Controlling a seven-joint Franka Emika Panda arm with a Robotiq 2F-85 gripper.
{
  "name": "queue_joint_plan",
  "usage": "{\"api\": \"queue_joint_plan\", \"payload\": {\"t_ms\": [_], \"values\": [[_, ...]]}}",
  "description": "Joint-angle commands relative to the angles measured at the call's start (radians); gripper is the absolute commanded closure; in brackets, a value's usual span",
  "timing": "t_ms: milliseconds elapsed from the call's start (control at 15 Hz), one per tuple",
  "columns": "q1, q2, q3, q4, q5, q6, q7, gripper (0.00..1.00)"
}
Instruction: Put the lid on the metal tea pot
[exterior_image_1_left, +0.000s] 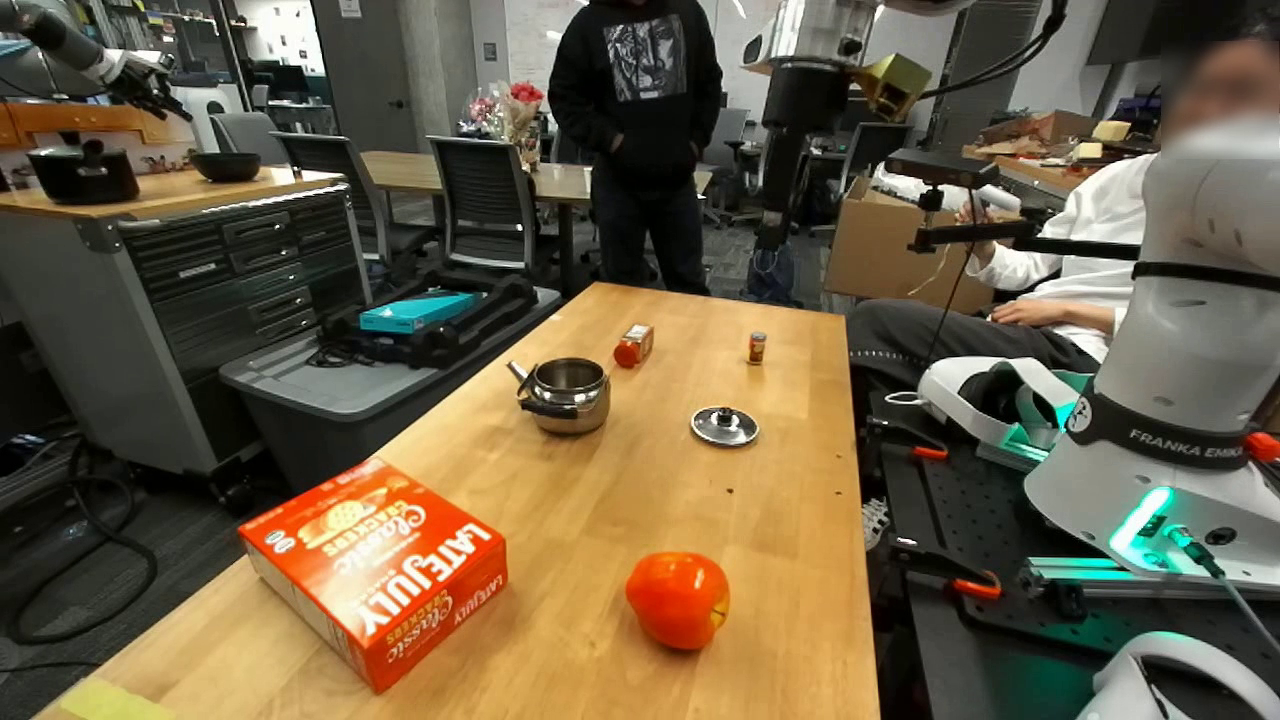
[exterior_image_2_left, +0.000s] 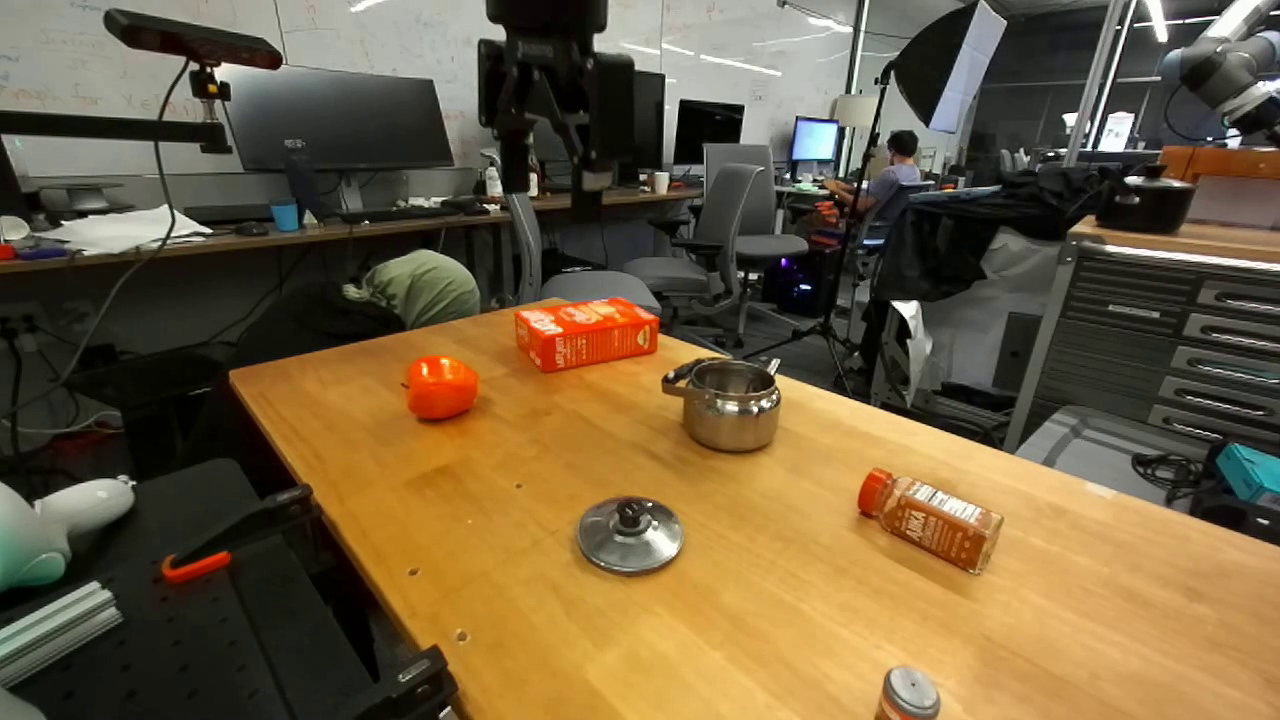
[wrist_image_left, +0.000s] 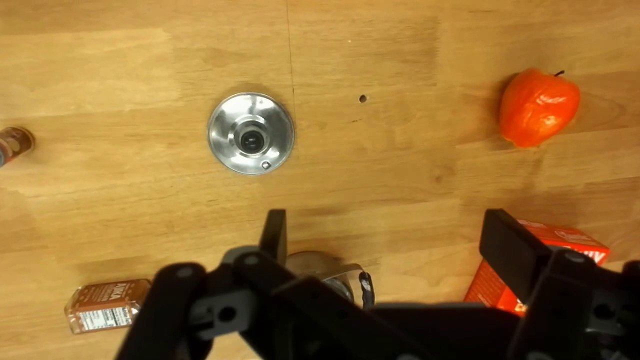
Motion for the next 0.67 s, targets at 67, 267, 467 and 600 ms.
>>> {"api": "queue_joint_plan", "payload": {"t_ms": [67, 267, 467, 600], "values": [[-0.012, 0.121, -0.017, 0.012, 0.02, 0.114, -0.024, 0.0], [-0.021, 0.181, -0.022, 0.019, 0.012, 0.159, -0.019, 0.0], [-0.039, 0.226, -0.025, 0.025, 0.008, 0.184, -0.016, 0.0], [-0.051, 0.253, -0.031, 0.034, 0.013, 0.189, -0.019, 0.0]]}}
